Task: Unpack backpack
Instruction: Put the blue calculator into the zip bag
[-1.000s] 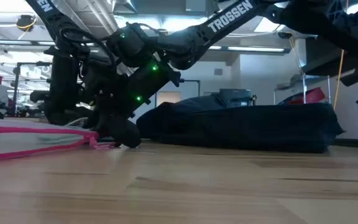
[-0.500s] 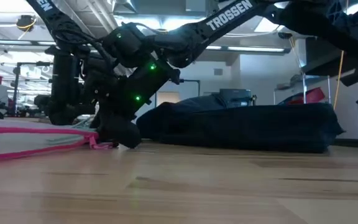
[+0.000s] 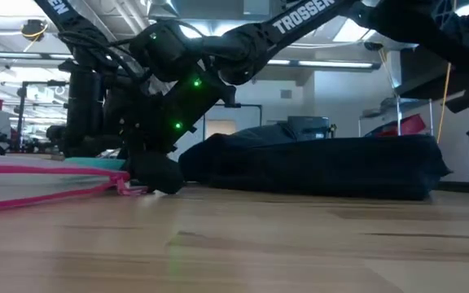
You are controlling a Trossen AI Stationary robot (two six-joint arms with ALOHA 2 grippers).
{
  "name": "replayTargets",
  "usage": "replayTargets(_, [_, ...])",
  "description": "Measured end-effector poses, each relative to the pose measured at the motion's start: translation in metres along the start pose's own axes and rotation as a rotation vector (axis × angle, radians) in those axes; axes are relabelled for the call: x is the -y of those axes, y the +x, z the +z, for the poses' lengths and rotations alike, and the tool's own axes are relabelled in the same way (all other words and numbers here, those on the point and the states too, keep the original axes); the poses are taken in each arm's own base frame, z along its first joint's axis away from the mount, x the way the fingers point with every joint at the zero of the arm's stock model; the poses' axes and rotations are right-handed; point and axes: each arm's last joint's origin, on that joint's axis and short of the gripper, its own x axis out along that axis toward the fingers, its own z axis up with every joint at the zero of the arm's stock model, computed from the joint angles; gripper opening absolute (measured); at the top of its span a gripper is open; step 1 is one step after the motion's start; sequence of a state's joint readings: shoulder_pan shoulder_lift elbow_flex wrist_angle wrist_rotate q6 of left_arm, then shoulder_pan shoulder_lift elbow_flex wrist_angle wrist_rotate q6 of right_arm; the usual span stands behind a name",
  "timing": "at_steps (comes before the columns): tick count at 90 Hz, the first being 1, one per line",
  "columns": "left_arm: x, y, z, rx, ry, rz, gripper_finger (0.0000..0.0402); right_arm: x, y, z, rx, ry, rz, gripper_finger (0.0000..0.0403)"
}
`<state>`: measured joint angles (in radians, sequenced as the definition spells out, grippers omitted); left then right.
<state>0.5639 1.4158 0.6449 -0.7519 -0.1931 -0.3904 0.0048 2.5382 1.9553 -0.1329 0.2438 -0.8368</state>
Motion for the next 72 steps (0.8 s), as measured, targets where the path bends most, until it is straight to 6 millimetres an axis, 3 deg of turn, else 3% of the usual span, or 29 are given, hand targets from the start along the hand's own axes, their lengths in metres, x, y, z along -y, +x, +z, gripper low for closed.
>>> replayTargets(38, [0.007, -0.001, -0.008, -0.071, 0.094, -0.062, 0.0000, 0.016, -0.028, 0.022, -0.016, -0.003, -0.111, 0.0084])
replayTargets(72, [0.016, -0.005, -0.018, -0.129, 0.176, -0.107, 0.0000, 0.011, -0.032, 0.029, -0.004, -0.032, -0.098, 0.0064])
